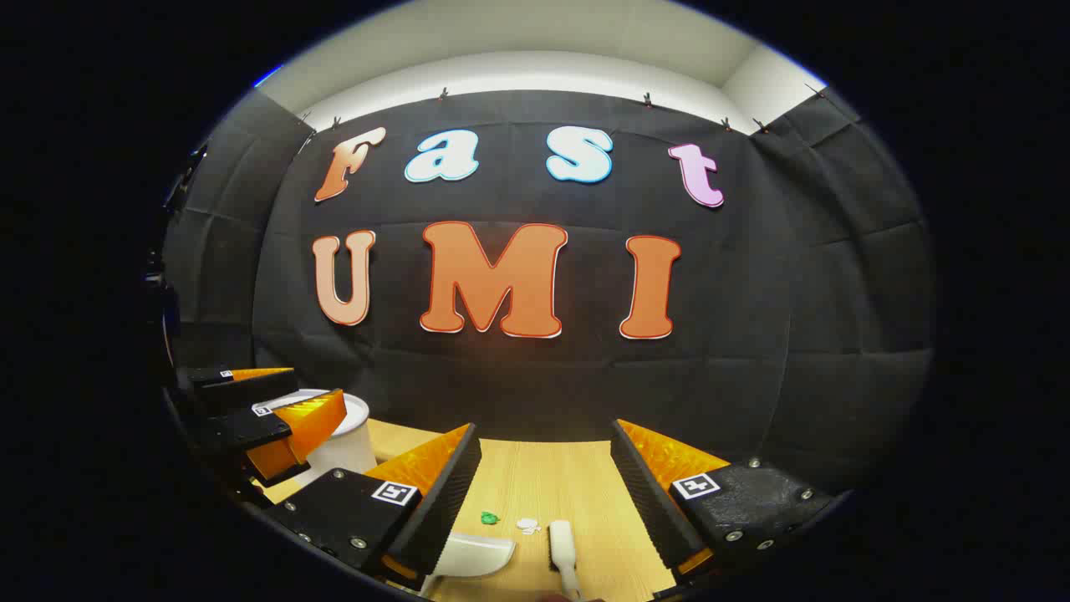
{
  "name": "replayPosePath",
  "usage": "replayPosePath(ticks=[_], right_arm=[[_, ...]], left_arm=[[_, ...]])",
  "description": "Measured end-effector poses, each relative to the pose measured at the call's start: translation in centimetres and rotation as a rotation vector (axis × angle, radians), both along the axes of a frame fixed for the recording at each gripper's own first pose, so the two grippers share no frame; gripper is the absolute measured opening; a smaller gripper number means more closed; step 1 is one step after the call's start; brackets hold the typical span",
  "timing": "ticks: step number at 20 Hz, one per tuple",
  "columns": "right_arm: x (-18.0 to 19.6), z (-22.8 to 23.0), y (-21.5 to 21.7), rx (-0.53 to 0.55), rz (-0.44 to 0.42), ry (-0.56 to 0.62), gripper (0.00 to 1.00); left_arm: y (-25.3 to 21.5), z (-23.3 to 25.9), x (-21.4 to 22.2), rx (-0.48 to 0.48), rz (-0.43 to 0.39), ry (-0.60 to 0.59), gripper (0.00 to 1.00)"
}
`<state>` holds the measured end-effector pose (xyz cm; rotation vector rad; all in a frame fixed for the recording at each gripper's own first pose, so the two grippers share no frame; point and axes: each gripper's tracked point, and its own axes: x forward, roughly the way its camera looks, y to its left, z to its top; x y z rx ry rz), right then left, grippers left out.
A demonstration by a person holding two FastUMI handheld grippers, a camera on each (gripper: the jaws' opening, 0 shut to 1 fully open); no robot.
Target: Pick up the small broom and dustpan from the desktop, sweep the trash into the dustpan with the broom, and then empty the trash into the garbage bin.
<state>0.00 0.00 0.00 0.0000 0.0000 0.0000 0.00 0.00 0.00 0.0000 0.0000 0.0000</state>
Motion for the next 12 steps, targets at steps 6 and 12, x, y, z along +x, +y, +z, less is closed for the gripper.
replayPosePath(ticks=[6, 12], right_arm=[[0.2, -1.9, -0.2, 0.02, 0.095, 0.045, 0.95], [0.9, -2.3, -1.3, 0.039, 0.146, 0.035, 0.95]], left_arm=[[-1.0, 0.5, 0.2, -0.017, 0.062, -0.003, 0.94], [-2.9, 1.5, -0.5, -0.053, 0.083, -0.04, 0.93]])
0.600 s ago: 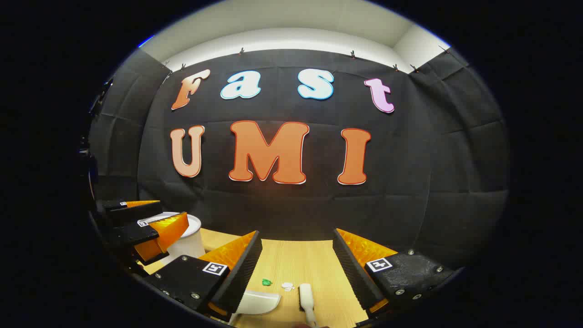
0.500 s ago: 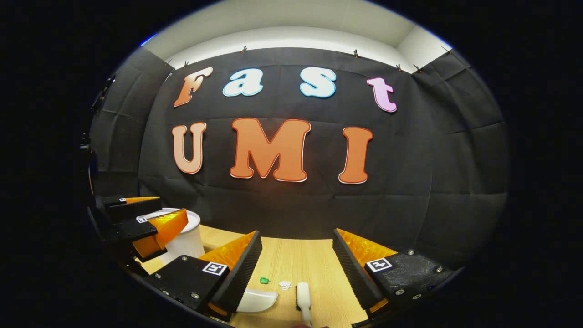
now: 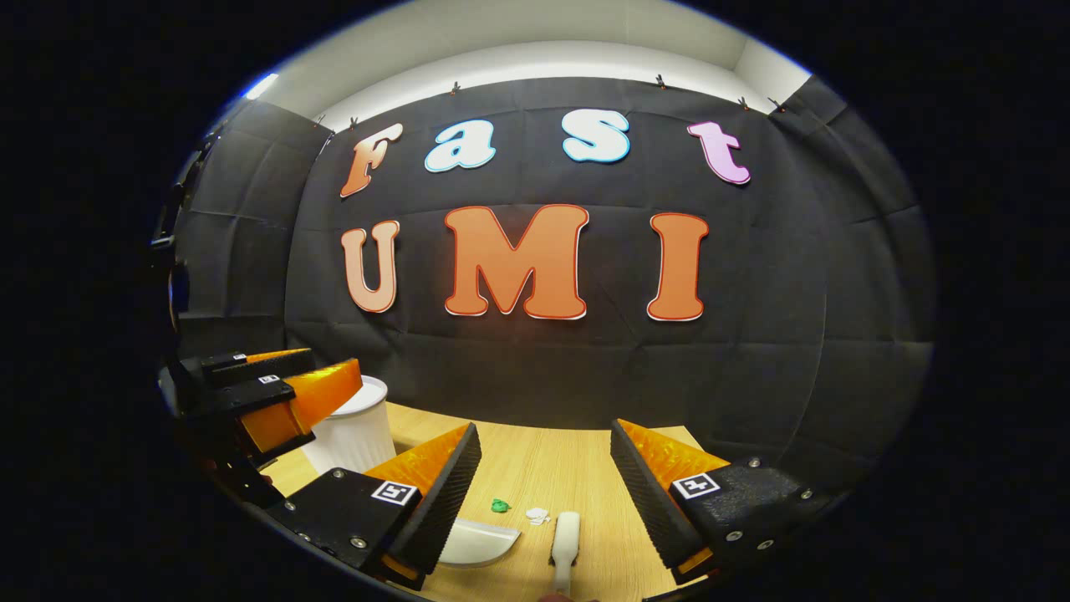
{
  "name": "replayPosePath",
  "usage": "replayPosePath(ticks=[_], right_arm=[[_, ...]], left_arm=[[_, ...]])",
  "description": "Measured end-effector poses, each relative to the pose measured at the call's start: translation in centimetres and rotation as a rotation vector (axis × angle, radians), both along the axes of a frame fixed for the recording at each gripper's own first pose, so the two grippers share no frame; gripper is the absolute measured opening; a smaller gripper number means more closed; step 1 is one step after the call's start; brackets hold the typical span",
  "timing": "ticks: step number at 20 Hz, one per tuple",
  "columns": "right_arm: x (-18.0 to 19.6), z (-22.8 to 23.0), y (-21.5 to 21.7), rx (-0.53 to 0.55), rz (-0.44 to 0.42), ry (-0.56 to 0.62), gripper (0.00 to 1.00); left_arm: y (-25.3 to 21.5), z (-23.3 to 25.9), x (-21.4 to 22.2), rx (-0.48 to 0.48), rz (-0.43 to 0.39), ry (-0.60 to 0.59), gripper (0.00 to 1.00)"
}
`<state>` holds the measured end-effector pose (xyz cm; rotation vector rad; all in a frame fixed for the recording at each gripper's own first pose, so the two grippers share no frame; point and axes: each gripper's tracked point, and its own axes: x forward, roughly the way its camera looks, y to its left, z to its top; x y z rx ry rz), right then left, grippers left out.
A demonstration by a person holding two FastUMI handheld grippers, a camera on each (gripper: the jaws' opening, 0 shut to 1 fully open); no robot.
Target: Pick up the small broom and dustpan from the desktop, sweep the trash into the dustpan with the broom, and then empty the trash into the garbage bin.
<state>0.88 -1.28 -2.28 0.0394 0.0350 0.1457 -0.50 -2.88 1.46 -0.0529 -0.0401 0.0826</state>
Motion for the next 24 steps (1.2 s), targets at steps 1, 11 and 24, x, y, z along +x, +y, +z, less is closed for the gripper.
replayPosePath(ticks=[1, 11, 24], right_arm=[[0.2, -0.1, -0.1, 0.004, 0.004, 0.003, 0.95], [0.1, -1.3, -0.5, 0.007, 0.031, 0.016, 0.95], [-0.9, -1.9, 0.1, -0.004, 0.035, 0.027, 0.95]], left_arm=[[-0.3, 0.1, 0.0, 0.009, 0.005, -0.002, 0.94], [-1.3, -0.9, -0.3, 0.029, 0.037, 0.032, 0.94], [-2.2, -0.9, -0.2, -0.004, -0.019, 0.019, 0.94]])
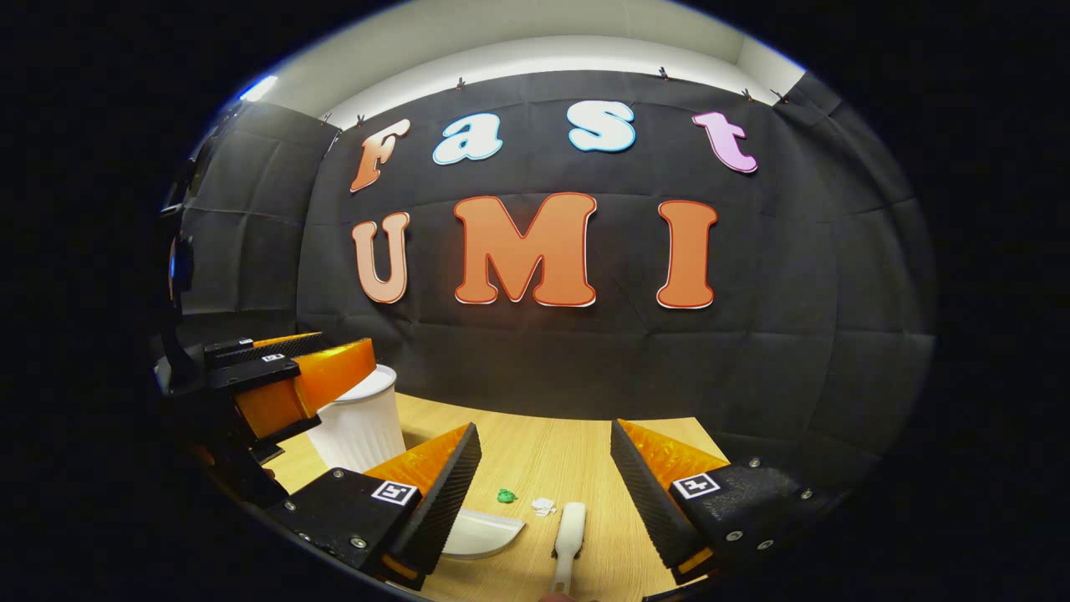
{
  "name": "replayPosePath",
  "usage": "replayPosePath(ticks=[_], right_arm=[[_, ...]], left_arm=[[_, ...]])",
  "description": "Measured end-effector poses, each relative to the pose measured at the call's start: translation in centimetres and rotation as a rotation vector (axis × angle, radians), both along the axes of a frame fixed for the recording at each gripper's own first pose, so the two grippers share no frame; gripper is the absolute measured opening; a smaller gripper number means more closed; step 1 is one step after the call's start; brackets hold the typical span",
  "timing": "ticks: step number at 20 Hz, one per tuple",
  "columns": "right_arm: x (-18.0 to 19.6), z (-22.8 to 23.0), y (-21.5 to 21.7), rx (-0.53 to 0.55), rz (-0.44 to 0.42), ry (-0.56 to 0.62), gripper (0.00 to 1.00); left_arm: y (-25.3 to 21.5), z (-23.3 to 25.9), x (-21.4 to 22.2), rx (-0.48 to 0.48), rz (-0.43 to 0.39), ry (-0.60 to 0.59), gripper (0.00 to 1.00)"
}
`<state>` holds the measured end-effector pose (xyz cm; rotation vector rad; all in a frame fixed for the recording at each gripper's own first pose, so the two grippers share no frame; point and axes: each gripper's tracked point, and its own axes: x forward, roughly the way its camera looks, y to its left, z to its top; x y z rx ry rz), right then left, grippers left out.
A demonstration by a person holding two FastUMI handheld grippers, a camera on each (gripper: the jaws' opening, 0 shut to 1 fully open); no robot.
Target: Pick up the small broom and dustpan from the desktop, sweep the trash into the dustpan with the broom, and then empty the trash into the garbage bin.
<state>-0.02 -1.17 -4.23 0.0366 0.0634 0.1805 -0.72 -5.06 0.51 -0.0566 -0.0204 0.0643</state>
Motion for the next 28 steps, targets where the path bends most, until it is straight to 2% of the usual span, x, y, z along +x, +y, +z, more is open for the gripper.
replayPosePath(ticks=[11, 16, 20, 24, 28], right_arm=[[0.0, -1.0, 0.0, -0.009, -0.009, 0.027, 0.95], [0.0, -3.4, -0.4, -0.016, -0.02, 0.096, 0.95], [0.6, -7.7, -1.1, 0.0, -0.036, 0.234, 0.95], [0.2, -13.9, -1.6, 0.038, -0.052, 0.441, 0.95], [-0.5, -19.1, -2.2, 0.036, -0.057, 0.617, 0.95]], left_arm=[[0.3, -1.0, -0.2, 0.002, 0.004, 0.022, 0.94], [-0.3, -4.7, 0.2, -0.012, -0.018, 0.132, 0.94], [-1.4, -11.2, 0.1, -0.093, -0.059, 0.332, 0.94], [-3.0, -19.1, -0.9, -0.21, -0.092, 0.607, 0.95], [-3.8, -24.7, -2.9, -0.24, -0.092, 0.931, 0.96]])
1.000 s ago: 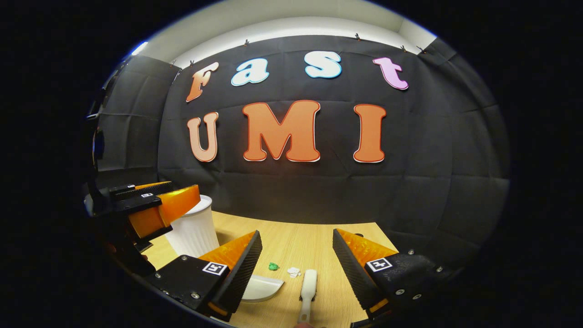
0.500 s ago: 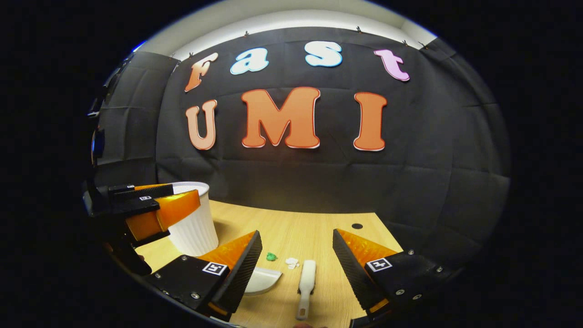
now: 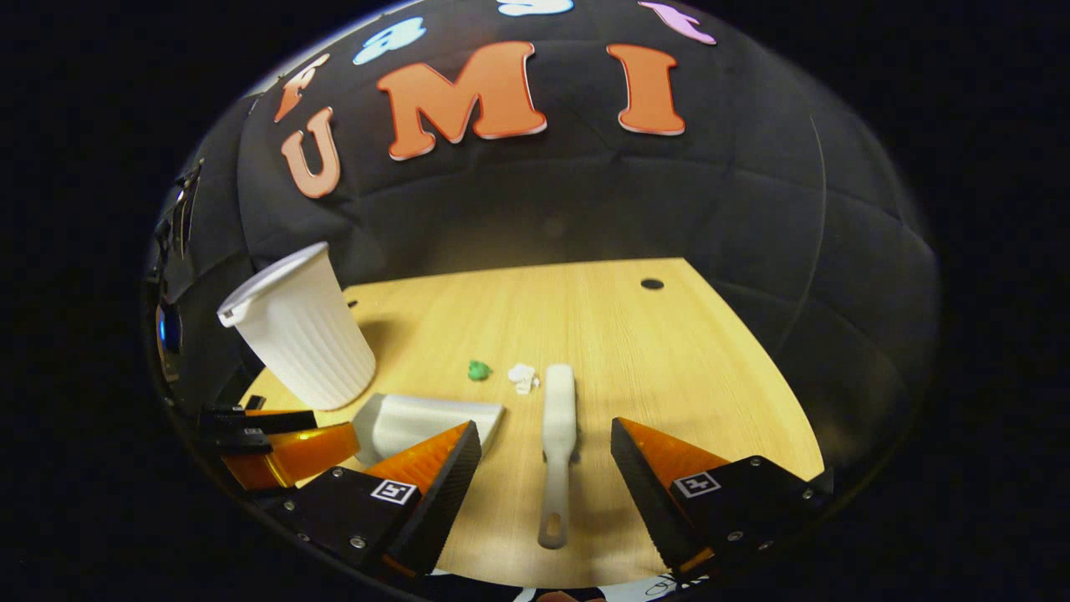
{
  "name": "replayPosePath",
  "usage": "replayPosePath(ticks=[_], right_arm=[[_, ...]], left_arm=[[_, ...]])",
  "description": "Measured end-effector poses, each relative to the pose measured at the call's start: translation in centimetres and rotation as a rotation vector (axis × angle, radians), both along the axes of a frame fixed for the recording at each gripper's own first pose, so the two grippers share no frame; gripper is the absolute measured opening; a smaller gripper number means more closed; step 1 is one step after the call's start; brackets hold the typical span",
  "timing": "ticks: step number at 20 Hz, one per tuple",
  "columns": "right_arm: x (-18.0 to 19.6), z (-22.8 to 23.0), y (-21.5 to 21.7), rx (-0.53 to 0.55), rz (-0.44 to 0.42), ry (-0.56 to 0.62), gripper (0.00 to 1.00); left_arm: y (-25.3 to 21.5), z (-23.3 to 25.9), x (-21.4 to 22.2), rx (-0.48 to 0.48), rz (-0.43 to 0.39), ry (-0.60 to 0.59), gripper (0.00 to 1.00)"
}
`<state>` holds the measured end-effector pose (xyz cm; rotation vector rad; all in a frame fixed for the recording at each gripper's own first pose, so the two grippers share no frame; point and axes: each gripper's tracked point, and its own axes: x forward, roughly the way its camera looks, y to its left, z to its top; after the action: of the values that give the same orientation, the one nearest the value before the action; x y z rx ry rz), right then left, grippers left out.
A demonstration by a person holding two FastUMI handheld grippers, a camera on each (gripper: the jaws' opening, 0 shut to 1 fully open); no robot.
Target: Pick up the small broom and dustpan from the desktop, sweep the trash into the dustpan with the broom, and then empty the trash into the garbage bin.
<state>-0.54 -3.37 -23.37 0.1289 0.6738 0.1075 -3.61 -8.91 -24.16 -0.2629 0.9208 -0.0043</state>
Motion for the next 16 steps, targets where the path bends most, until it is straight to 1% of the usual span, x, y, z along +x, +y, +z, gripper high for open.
replayPosePath(ticks=[2, 4, 7, 9, 11, 13, 14, 15, 16], right_arm=[[-0.1, -1.4, 0.1, 0.004, 0.015, 0.05, 0.96], [-0.2, -2.5, 0.3, 0.003, 0.044, 0.087, 0.96], [0.0, -4.2, 0.4, -0.016, 0.087, 0.129, 0.95], [0.2, -5.3, 0.3, -0.038, 0.105, 0.168, 0.96], [1.0, -6.2, 0.3, -0.056, 0.102, 0.194, 0.96], [1.8, -7.0, 0.0, -0.076, 0.078, 0.226, 0.96], [2.1, -7.4, 0.2, -0.073, 0.066, 0.254, 0.96], [2.4, -7.9, 0.2, -0.079, 0.055, 0.274, 0.96], [2.6, -8.6, 0.0, -0.095, 0.052, 0.3, 0.96]], left_arm=[[0.4, -1.1, -0.4, -0.003, 0.001, 0.118, 0.97], [0.2, -1.3, -2.3, -0.003, -0.001, 0.207, 0.97], [1.0, -2.1, -2.9, 0.044, 0.014, 0.294, 0.98], [0.5, -2.9, -3.7, 0.032, 0.008, 0.38, 0.97], [0.5, -3.4, -4.3, 0.03, -0.008, 0.445, 0.98], [0.8, -3.5, -4.2, 0.027, -0.033, 0.476, 0.85], [0.7, -3.9, -4.2, 0.022, -0.045, 0.494, 0.8], [0.6, -4.2, -4.0, 0.019, -0.065, 0.512, 0.77], [0.9, -4.4, -4.0, 0.025, -0.086, 0.538, 0.68]])
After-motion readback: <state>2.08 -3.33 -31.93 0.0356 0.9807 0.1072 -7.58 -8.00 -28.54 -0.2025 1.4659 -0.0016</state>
